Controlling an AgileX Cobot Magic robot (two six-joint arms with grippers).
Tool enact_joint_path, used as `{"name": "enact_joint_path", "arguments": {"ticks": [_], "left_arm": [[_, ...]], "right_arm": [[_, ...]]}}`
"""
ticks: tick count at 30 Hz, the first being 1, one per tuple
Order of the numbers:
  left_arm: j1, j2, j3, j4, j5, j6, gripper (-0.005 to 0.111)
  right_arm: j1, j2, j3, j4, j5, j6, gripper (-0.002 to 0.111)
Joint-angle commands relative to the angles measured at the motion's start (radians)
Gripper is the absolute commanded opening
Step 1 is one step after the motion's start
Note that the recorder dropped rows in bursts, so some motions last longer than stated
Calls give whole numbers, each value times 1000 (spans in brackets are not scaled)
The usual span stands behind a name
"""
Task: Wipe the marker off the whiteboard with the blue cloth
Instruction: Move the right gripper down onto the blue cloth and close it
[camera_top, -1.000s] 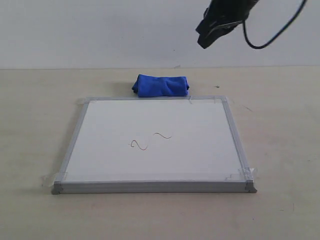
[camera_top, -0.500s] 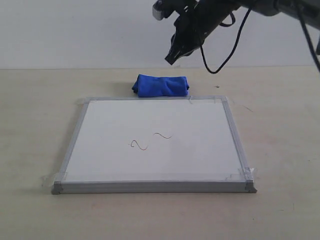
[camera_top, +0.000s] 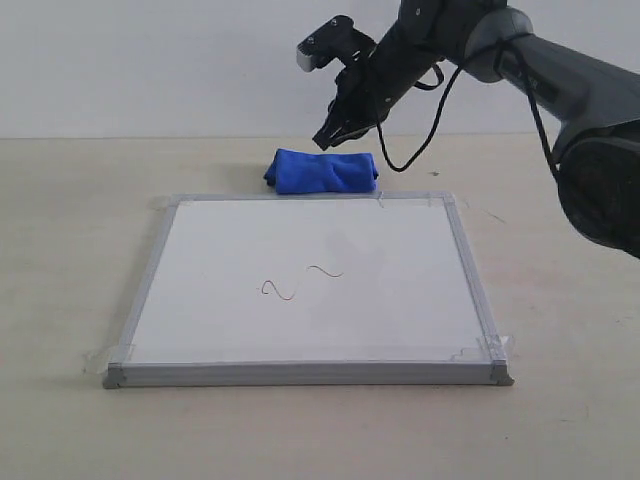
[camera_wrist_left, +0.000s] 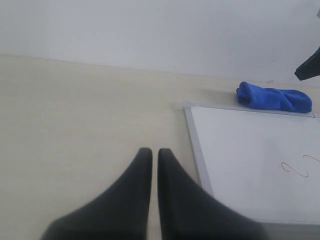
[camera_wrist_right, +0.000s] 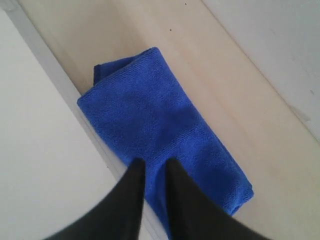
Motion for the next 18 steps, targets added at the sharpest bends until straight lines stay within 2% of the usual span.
{"name": "enact_joint_path", "arguments": {"ticks": [1, 3, 5, 18], "left_arm": [[-3, -3, 4, -8, 3, 5, 4], [-3, -3, 4, -8, 3, 5, 4], [-3, -3, 4, -8, 3, 5, 4], [-3, -3, 4, -8, 3, 5, 4]], "right_arm": [[0, 21, -7, -7, -18, -38, 57], [0, 40, -7, -3, -50, -64, 84], [0, 57, -7, -3, -83, -57, 104], [39, 121, -7, -10, -250, -66, 105]]}}
